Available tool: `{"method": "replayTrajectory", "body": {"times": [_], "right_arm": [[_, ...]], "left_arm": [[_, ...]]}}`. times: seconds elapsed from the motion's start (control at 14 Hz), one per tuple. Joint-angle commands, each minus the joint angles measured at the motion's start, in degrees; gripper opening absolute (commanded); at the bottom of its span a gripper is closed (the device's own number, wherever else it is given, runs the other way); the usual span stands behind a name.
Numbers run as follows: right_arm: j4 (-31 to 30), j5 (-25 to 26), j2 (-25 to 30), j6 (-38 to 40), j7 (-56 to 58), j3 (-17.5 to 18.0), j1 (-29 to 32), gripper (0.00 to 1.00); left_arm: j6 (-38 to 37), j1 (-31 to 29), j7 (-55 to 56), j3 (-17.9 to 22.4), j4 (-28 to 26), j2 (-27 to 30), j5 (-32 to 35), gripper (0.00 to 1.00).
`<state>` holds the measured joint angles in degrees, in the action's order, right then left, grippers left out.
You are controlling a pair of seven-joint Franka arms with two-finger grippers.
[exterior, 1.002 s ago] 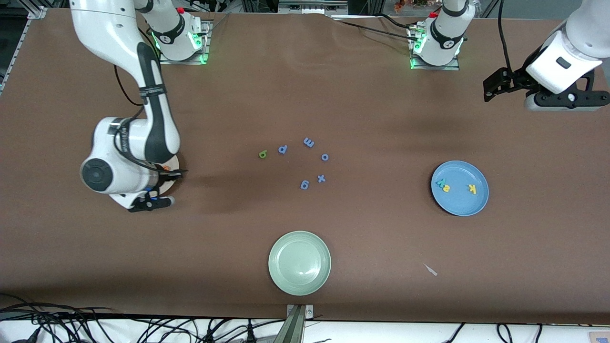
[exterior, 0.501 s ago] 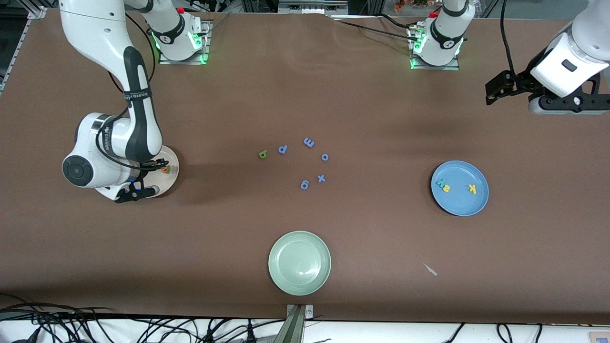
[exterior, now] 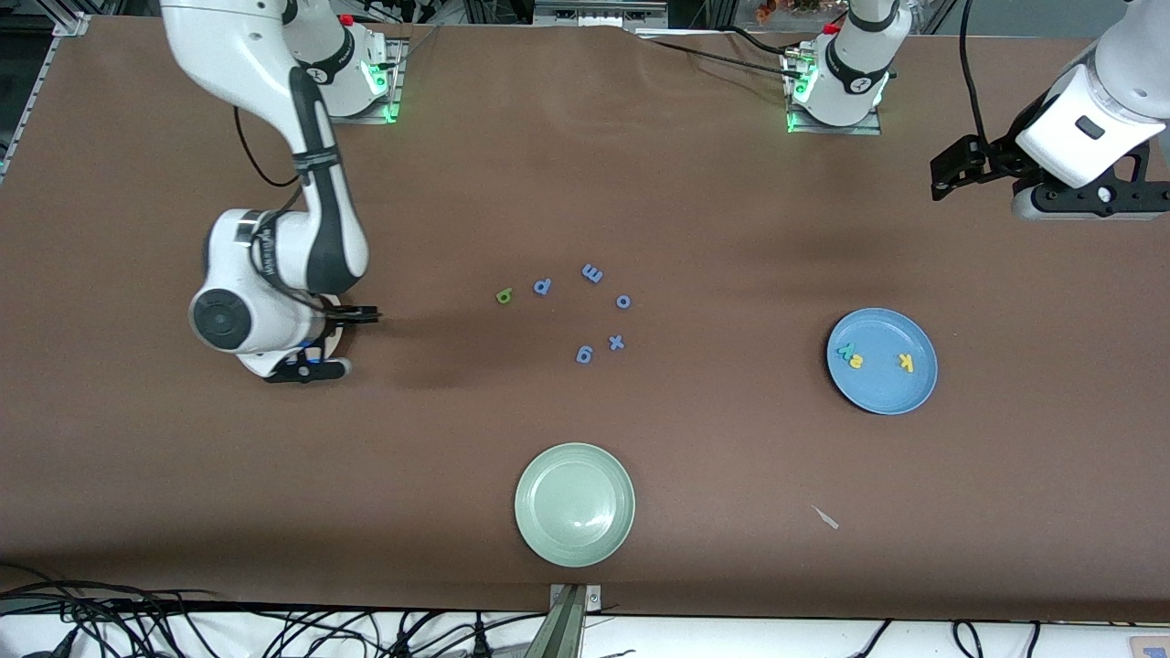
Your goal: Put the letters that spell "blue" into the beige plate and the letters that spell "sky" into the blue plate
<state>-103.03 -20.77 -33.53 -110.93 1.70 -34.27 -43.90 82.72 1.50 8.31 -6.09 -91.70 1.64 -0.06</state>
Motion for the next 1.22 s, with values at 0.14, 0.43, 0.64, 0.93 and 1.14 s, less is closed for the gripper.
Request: {"method": "replayTrajectory", "body": {"times": [0.14, 0.43, 0.64, 0.93, 1.14], "right_arm": [[-1.2, -2.61, 0.83, -3.14, -14.14, -0.27, -7.94, 1.0], [-1.82, -2.96, 0.04, -7.81, -26.81, -0.19, -14.45, 1.0], [-2.87, -5.15, 0.3, -10.88, -32.97, 2.18, -15.61, 1.0], [-6.3, -5.24, 0.66, -18.96, -39.47, 6.92, -16.04, 1.0], [-6.48, -5.24, 0.13, -20.2, -41.33, 8.34, -16.05, 1.0]], "left_arm": [[-1.34, -0.36, 0.3, -0.15, 1.62, -0.76, -0.73, 1.0], [-1.42, -0.36, 0.3, -0.15, 1.53, -0.76, -0.73, 1.0], [-1.42, -0.36, 0.3, -0.15, 1.53, -0.76, -0.73, 1.0], [-1.42, -0.36, 0.3, -0.15, 1.53, -0.76, -0.73, 1.0], [-1.42, -0.44, 0.3, -0.06, 1.53, -0.76, -0.73, 1.0]]}}
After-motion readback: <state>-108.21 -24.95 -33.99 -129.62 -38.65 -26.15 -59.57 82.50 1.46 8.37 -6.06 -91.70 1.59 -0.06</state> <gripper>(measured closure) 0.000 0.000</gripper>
